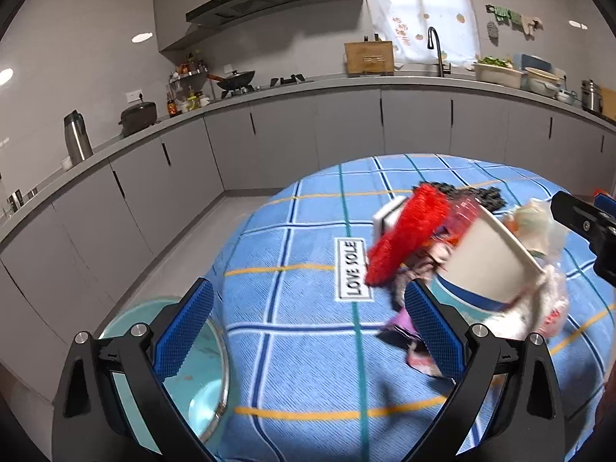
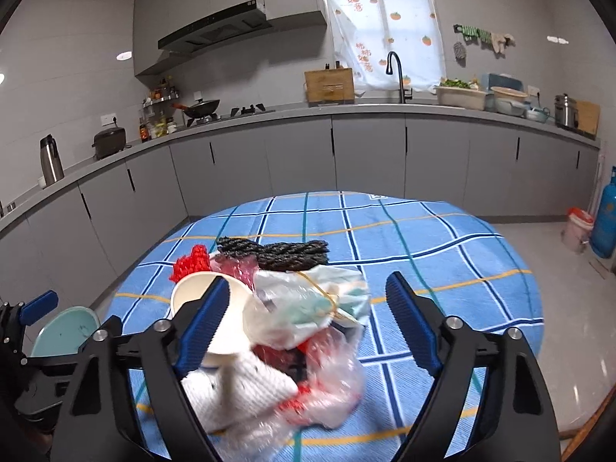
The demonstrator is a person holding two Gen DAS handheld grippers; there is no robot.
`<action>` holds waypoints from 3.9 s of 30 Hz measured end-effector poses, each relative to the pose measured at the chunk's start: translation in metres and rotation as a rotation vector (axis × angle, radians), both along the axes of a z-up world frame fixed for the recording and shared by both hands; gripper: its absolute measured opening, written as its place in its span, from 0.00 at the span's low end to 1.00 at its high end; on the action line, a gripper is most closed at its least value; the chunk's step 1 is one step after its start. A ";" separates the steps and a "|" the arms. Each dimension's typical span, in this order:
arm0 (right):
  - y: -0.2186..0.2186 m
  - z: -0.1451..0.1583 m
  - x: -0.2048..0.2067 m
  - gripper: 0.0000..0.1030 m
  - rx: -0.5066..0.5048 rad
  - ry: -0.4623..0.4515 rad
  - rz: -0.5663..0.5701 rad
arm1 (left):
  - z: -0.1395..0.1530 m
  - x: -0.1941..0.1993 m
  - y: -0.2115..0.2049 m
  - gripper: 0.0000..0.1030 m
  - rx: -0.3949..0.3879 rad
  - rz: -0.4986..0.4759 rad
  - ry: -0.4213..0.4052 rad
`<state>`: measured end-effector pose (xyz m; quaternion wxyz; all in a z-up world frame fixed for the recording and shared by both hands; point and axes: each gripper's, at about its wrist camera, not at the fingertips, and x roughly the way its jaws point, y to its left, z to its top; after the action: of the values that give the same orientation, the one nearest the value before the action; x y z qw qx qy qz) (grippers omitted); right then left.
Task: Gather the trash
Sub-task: 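Grasp the clear plastic bag with the right tool while the left tool grasps the red mesh bag, then carry both held items over the bucket and open both tools to drop them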
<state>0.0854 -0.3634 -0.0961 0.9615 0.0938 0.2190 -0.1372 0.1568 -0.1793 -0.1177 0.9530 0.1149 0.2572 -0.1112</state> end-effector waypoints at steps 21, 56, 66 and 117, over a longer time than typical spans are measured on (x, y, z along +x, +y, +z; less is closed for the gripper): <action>-0.017 0.015 -0.004 0.27 -0.002 -0.080 -0.003 | 0.003 0.049 -0.044 0.95 -0.028 -0.153 0.011; 0.025 0.054 -0.032 0.27 -0.070 -0.220 0.092 | 0.047 0.021 -0.003 0.08 -0.143 -0.226 -0.024; 0.080 0.080 -0.032 0.27 -0.083 -0.278 0.236 | 0.060 0.003 0.056 0.08 -0.148 -0.107 -0.064; 0.260 0.030 0.038 0.27 0.019 -0.115 0.779 | 0.007 0.018 0.227 0.12 -0.190 0.239 0.075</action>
<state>0.1232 -0.1038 -0.0658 0.9514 0.0200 0.1850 0.2453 0.1752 0.0472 -0.1110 0.9558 -0.0117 0.2926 -0.0249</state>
